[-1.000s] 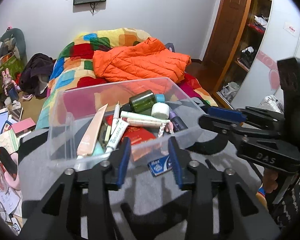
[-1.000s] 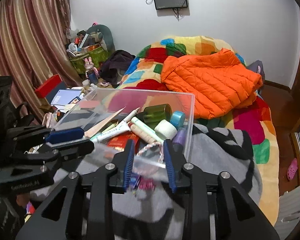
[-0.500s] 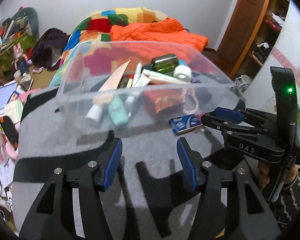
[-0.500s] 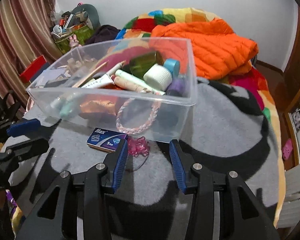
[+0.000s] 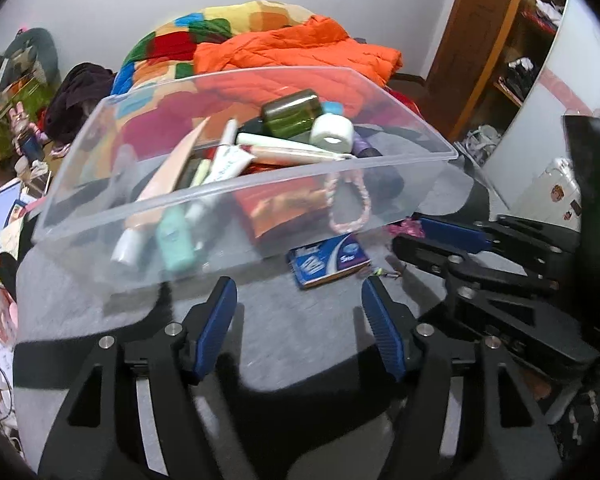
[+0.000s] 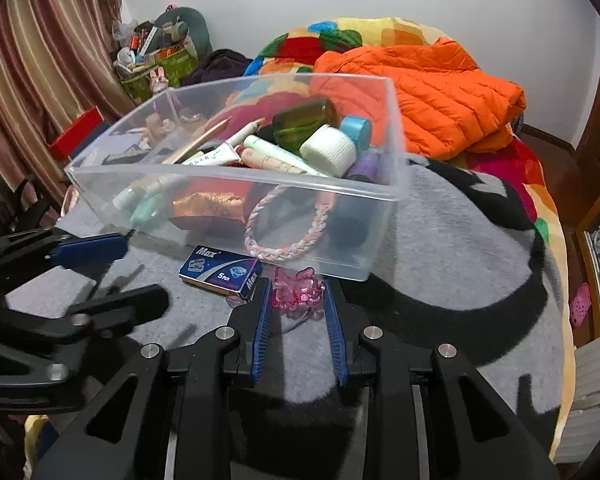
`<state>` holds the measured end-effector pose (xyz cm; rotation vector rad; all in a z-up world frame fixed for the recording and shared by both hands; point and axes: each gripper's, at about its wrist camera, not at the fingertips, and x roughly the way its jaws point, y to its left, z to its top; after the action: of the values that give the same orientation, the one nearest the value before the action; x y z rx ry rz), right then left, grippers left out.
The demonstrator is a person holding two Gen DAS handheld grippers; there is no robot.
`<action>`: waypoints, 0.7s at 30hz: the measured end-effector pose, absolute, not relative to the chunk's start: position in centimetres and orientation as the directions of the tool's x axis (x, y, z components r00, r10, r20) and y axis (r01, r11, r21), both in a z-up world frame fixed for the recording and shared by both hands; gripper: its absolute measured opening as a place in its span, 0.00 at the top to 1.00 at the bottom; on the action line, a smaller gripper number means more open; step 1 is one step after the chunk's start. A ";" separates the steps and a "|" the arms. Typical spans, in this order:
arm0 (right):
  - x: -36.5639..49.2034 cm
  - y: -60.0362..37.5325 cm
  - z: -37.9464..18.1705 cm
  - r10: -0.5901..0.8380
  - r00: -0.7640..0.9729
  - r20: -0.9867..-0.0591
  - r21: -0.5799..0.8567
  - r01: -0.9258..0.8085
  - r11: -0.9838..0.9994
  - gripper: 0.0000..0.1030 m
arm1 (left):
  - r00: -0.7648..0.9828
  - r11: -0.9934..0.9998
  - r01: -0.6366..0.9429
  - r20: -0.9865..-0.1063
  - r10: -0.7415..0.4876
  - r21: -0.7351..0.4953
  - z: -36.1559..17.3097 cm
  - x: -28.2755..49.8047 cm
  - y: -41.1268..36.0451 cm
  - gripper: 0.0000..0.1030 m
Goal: Organize objects
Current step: 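Grasp the pink hair clip with the right gripper while the left grasps the blue 'Max' box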
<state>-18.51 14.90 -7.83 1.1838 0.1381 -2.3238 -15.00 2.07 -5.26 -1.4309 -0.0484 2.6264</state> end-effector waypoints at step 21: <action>-16.1 20.0 -3.8 -0.449 -0.566 -0.691 0.190 0.457 -0.869 0.77 | -0.503 -0.990 -0.103 -0.854 0.132 -0.092 -7.4 -17.2 4.5 0.52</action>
<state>-16.07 20.02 -3.83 1.0559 0.0139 -2.4018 -17.17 4.55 -7.35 -1.4883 -0.0434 2.6112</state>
